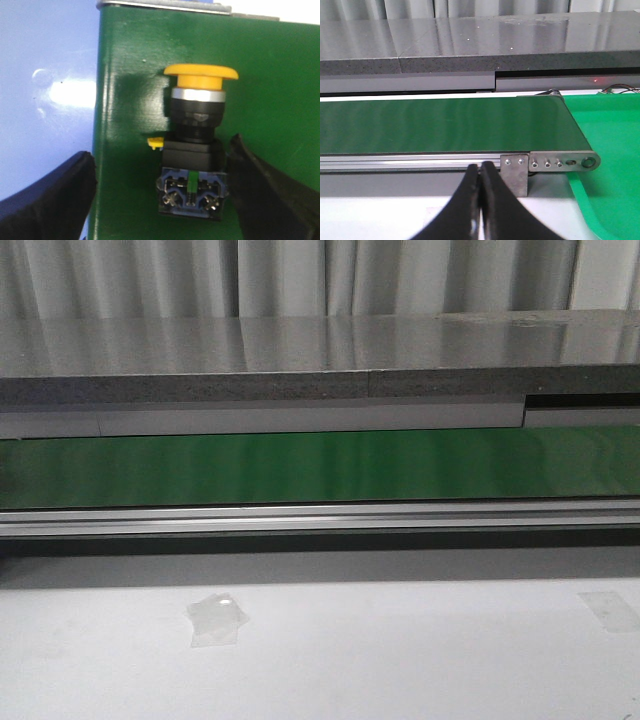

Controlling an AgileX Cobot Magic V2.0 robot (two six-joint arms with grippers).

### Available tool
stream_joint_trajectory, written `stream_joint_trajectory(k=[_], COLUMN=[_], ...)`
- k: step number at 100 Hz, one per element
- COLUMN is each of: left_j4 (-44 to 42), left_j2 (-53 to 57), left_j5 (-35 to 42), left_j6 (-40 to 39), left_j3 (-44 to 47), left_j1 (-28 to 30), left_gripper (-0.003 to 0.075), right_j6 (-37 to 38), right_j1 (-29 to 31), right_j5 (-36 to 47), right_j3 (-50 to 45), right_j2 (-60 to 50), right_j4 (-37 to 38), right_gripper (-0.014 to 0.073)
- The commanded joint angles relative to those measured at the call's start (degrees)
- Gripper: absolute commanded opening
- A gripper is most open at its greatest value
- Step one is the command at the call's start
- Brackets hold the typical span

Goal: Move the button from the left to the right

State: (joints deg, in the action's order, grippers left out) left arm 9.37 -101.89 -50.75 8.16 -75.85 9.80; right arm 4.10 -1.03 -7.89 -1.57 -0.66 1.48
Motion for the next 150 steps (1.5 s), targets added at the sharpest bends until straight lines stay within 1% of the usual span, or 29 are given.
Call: stream_joint_trajectory(k=[1, 15, 27, 37, 50, 63, 77, 87, 99, 110, 117, 129, 140, 150], left_j4=[1.1, 3.2, 8.1, 11.4, 13.1, 16.6, 21.4, 21.6, 21.6, 21.5, 21.5, 21.5, 21.5, 21.5], left_j2=[2.5, 3.0, 4.4, 6.4, 9.4, 14.2, 21.4, 27.5, 35.7, 42.2, 46.6, 52.5, 58.4, 64.0], left_j5=[0.9, 1.7, 2.1, 2.1, 2.0, 4.4, 10.1, 17.9, 28.4, 35.2, 38.2, 42.2, 44.4, 48.1], left_j6=[0.0, 1.6, 5.2, 7.7, 8.6, 11.3, 15.5, 16.0, 17.1, 18.0, 18.5, 18.9, 18.9, 19.0], left_j3=[-1.3, -1.3, -1.3, -1.3, -1.3, 0.5, 5.9, 11.6, 18.6, 24.4, 28.2, 33.6, 38.4, 43.7], left_j1=[-0.4, -0.4, -0.4, -0.4, -0.4, -0.4, -0.7, -2.4, -6.0, -9.9, -12.5, -14.8, -14.8, -14.8], left_gripper=[0.0536, 0.0536, 0.0536, 0.0536, 0.0536, 0.0536, 0.0536, 0.0536, 0.0536, 0.0536, 0.0536, 0.0536, 0.0536, 0.0536], right_j6=[-0.1, -0.1, -0.1, -0.1, -0.1, -0.1, -0.1, -0.1, -0.1, -0.1, -0.1, -0.1, -0.1, -0.1], right_j1=[-0.1, -0.1, -0.1, -0.1, -0.1, -0.1, -0.1, -0.1, -0.1, -0.1, -0.1, -0.1, -0.1, -0.1], right_j5=[4.5, 4.5, 4.5, 4.5, 4.5, 4.5, 4.5, 4.5, 4.5, 4.5, 4.5, 4.5, 4.5, 4.5], right_j3=[0.9, 0.9, 0.9, 0.9, 0.9, 0.9, 0.9, 0.9, 0.9, 0.9, 0.9, 0.9, 0.9, 0.9], right_j2=[-1.0, -1.0, -1.0, -1.0, -1.0, -1.0, -1.0, -1.0, -1.0, -1.0, -1.0, -1.0, -1.0, -1.0], right_j4=[0.6, 0.6, 0.6, 0.6, 0.6, 0.6, 0.6, 0.6, 0.6, 0.6, 0.6, 0.6, 0.6, 0.6], right_gripper=[-0.0068, -0.0068, -0.0068, -0.0068, -0.0068, -0.0068, -0.0068, -0.0068, -0.0068, -0.0068, -0.0068, -0.0068, -0.0068, -0.0068])
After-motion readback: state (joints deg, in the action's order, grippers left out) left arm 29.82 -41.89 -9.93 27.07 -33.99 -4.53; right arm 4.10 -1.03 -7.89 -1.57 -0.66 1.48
